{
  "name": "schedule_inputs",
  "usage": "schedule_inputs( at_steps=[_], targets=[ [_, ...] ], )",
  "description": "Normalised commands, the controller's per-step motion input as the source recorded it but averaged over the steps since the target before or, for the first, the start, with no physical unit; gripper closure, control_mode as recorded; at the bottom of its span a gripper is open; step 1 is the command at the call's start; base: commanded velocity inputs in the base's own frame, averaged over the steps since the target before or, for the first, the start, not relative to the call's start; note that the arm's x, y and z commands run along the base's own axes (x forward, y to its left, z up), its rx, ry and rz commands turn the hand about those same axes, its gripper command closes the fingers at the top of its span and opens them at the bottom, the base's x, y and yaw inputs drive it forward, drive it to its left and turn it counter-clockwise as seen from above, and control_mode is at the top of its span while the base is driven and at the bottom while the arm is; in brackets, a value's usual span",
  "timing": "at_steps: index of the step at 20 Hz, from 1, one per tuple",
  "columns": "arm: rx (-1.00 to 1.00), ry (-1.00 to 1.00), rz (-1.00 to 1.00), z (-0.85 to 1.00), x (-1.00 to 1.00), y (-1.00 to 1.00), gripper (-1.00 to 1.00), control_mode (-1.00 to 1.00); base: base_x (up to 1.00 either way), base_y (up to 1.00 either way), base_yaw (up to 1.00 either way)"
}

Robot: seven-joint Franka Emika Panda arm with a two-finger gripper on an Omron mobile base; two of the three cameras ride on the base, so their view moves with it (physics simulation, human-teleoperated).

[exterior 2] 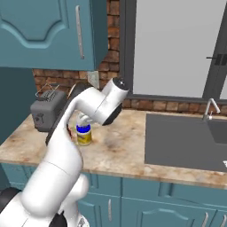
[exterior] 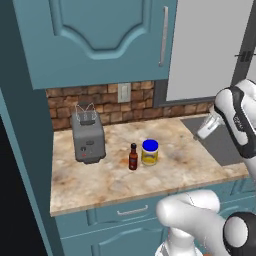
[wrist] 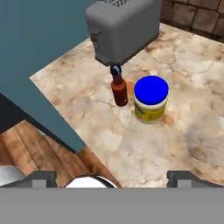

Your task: Place the condiment bottle and mayonnaise from the counter to the top shelf of the fridge. If the existing items in the fridge are on the top shelf, move them to other shelves.

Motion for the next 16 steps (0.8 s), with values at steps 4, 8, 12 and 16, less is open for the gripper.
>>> schedule_inputs(
  at_steps=[4, 8, 12, 16],
  targets=[
    [0.17, -0.08, 0.62, -0.34, 0.95, 0.0, -1.0, -1.0, 0.0, 0.0, 0.0],
    [0.14, -0.15, 0.57, -0.42, 0.73, 0.08, -1.0, -1.0, 0.0, 0.0, 0.0],
    [0.14, -0.2, 0.25, -0.43, 0.31, 0.46, -1.0, -1.0, 0.0, 0.0, 0.0],
    [0.2, -0.16, 0.0, -0.43, 0.07, 0.59, -1.0, -1.0, 0.0, 0.0, 0.0]
  ],
)
